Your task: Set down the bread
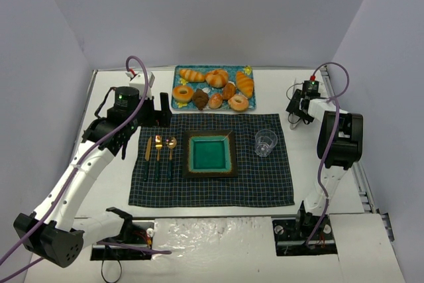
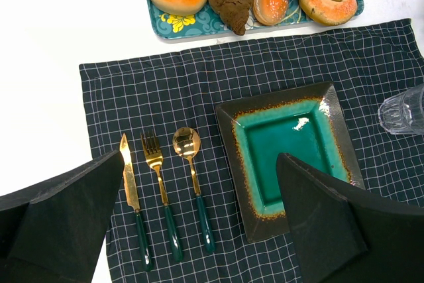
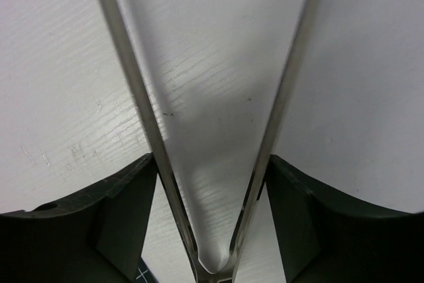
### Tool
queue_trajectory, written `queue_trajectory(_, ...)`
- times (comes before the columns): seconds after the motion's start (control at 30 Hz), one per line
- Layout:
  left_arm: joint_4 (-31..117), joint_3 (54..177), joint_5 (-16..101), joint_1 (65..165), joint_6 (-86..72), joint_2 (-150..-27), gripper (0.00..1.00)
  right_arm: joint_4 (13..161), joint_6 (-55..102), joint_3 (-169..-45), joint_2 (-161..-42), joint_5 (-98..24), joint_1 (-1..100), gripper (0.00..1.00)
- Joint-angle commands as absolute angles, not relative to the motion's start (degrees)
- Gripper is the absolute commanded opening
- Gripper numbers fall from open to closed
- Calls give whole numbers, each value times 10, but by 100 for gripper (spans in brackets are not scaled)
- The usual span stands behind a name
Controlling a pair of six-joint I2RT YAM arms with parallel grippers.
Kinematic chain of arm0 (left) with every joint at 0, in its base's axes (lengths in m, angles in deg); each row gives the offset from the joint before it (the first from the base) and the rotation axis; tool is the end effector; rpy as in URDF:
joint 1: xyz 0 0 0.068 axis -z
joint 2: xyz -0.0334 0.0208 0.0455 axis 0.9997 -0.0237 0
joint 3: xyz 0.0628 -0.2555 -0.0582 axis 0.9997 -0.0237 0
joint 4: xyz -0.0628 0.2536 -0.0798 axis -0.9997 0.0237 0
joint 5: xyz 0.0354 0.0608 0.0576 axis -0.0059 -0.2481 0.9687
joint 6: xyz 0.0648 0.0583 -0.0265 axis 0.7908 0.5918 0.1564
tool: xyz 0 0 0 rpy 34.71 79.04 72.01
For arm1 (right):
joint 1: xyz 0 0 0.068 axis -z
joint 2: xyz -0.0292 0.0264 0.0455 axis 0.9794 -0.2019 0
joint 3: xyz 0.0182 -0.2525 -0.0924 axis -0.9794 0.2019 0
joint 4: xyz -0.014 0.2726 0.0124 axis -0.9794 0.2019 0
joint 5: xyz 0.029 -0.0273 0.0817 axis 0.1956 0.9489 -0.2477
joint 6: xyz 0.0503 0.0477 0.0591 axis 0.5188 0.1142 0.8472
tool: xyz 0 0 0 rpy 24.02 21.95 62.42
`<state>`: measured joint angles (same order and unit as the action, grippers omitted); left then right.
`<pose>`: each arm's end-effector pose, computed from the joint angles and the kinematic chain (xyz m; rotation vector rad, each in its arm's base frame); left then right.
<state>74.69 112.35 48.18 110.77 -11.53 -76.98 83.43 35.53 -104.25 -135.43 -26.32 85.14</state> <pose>0.2752 -0.1163 0.3630 0.1316 2.0341 -0.4762 0.4782 -0.0609 0.1264 0.5193 2.1897 0.0578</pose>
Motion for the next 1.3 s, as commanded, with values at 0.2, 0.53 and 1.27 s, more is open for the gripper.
queue_trajectory(0.2,707,1132,480,1111,-107,-767,97,832,365,-1023,-1314,-256,852,53)
queue_trajectory(0.53,706,1132,479,1111,-108,-767,97,854,358,-1021,-1245,-232,837,51)
queue_trajectory(1.27,707,1133,480,1111,-107,-770,97,915,344,-1041,-1155,-192,786,45)
